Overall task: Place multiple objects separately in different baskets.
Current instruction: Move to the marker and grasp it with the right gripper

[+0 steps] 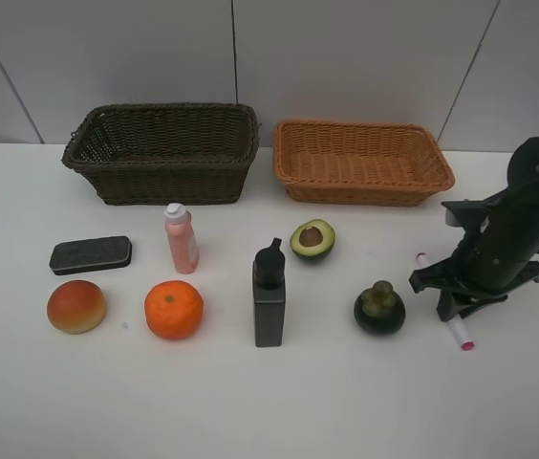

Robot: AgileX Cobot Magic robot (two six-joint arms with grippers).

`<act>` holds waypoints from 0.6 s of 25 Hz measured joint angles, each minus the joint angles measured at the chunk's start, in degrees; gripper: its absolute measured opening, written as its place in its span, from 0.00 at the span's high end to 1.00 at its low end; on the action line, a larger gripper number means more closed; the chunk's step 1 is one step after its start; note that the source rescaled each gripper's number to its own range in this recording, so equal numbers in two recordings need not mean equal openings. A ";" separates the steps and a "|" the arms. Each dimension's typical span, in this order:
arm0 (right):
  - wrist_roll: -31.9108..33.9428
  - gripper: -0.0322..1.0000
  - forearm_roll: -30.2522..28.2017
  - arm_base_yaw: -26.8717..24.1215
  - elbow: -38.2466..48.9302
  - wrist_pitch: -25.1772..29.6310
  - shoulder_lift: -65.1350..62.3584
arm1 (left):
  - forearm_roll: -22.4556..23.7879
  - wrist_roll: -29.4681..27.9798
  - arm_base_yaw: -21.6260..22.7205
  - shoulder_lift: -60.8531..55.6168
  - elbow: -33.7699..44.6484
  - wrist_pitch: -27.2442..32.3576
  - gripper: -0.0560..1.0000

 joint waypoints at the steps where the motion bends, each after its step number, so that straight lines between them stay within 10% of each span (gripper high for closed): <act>1: 0.00 0.95 0.00 0.00 0.00 0.00 0.00 | 0.00 0.00 0.00 0.00 0.00 0.00 0.15; 15: 0.00 0.95 0.00 0.00 -0.07 1.17 -0.66 | 0.00 0.00 0.00 0.00 0.00 0.00 0.15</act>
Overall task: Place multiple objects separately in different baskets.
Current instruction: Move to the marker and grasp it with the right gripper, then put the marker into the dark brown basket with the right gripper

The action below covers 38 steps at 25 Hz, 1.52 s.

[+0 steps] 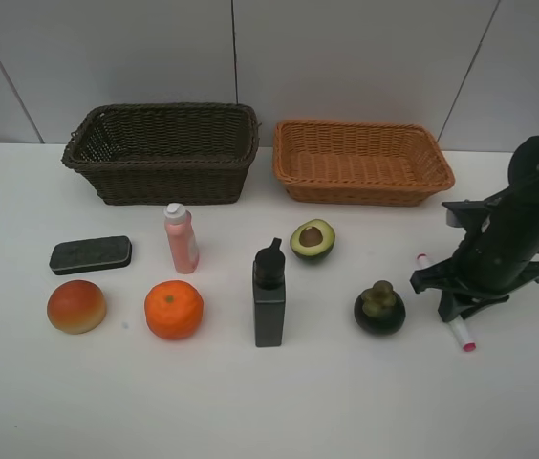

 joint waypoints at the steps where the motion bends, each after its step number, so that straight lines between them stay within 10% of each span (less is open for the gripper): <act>1: 0.00 0.95 0.00 0.00 -0.47 1.09 -0.46 | 0.00 0.00 0.00 0.00 0.00 0.00 0.15; 18: -0.22 0.95 -2.93 2.34 -38.68 27.83 -10.19 | 0.00 0.00 0.00 0.00 0.00 0.00 0.15; 38: -0.27 0.95 -1.32 21.71 -67.61 7.72 16.94 | 0.00 0.00 0.00 0.00 0.00 0.00 0.15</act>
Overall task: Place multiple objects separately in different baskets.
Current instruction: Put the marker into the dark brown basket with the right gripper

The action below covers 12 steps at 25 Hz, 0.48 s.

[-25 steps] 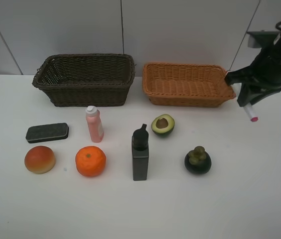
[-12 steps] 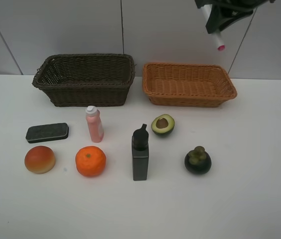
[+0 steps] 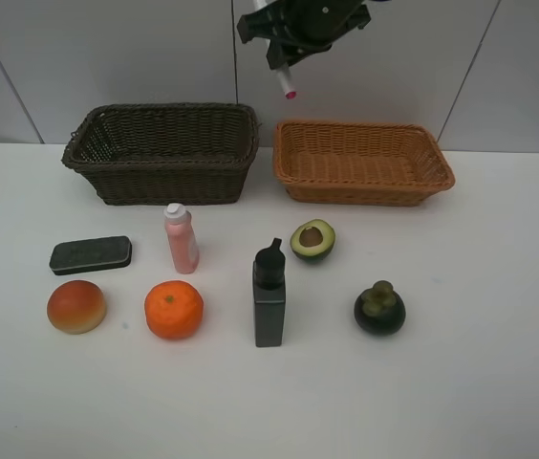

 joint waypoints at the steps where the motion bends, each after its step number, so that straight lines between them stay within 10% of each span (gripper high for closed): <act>1: 0.00 0.95 0.00 0.51 -0.87 -1.45 1.53 | 0.00 0.00 0.00 0.00 0.00 0.00 0.15; 12: 0.00 0.95 1.32 4.37 -3.29 -19.17 13.74 | 0.00 0.00 0.00 0.00 0.00 0.00 0.15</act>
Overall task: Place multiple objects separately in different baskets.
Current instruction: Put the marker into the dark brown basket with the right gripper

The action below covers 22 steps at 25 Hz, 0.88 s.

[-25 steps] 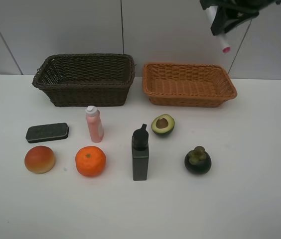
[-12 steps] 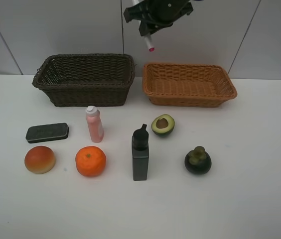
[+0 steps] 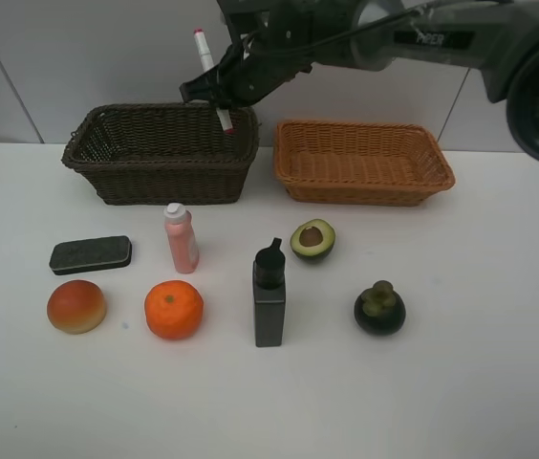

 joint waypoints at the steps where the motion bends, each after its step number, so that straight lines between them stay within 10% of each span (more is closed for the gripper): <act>1: 0.00 0.95 0.00 0.25 0.00 -1.44 0.58 | 0.00 0.00 0.00 0.00 0.00 0.00 0.15; 22: 0.22 0.93 0.00 1.24 0.00 -3.78 3.24 | 0.00 0.00 0.00 0.00 0.00 0.00 0.15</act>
